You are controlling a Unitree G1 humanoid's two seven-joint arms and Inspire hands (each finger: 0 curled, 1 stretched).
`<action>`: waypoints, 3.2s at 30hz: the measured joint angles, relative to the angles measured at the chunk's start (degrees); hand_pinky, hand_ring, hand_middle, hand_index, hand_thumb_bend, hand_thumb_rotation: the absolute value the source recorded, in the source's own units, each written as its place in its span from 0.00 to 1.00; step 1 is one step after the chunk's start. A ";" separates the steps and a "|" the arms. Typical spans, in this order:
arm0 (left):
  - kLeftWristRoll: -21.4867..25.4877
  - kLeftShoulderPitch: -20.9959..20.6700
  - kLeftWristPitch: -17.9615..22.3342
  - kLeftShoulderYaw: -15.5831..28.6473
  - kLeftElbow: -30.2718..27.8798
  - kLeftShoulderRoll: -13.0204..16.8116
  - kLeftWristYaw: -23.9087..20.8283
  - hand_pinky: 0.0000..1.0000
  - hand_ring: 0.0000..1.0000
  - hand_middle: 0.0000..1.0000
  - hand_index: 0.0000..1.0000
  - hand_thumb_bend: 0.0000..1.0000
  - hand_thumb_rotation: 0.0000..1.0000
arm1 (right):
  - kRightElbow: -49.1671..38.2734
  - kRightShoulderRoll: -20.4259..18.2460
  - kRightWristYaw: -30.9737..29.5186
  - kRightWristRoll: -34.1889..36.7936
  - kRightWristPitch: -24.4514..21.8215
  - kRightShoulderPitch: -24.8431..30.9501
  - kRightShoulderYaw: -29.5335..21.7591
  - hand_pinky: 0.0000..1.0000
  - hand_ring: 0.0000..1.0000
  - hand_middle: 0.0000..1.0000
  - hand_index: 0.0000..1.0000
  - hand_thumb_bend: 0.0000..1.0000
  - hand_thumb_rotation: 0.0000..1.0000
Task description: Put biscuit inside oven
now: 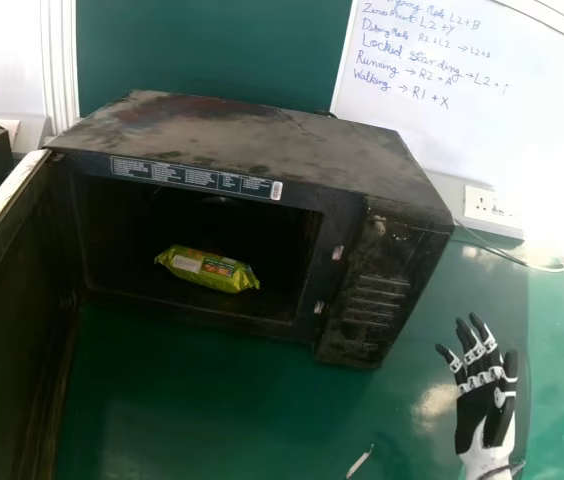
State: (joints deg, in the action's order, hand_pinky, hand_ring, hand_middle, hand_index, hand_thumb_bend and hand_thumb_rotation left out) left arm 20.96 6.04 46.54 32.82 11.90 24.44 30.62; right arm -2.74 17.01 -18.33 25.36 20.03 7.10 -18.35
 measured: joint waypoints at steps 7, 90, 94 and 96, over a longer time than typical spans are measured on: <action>0.06 -0.94 9.08 -1.13 4.37 0.31 1.74 0.90 0.95 0.95 0.92 1.00 0.99 | 0.52 -0.02 0.30 -0.37 -0.19 -1.82 -1.10 0.76 0.84 0.87 0.92 1.00 0.85; -28.87 -3.24 15.94 -12.64 -6.10 14.66 -8.09 1.00 1.00 1.00 0.97 1.00 1.00 | 2.91 -1.23 4.84 -3.70 -1.89 -5.98 -5.76 0.91 0.94 0.95 0.96 1.00 0.82; -29.88 -4.47 14.72 -13.98 -6.08 14.68 -8.44 1.00 1.00 1.00 0.97 0.99 1.00 | 2.18 -1.26 5.12 -3.75 -2.08 -5.97 -5.74 0.82 0.92 0.94 0.96 1.00 0.84; -30.08 -5.12 14.06 -14.28 -6.09 14.69 -8.58 1.00 1.00 1.00 0.97 0.99 1.00 | 1.91 -1.26 5.17 -3.80 -2.19 -5.96 -5.74 0.80 0.91 0.93 0.96 1.00 0.84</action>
State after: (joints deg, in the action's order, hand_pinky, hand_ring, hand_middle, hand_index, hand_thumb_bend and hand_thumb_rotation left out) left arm -9.12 0.92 60.60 18.53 5.81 39.13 22.05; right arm -0.83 15.75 -13.16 21.56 17.84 1.14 -24.09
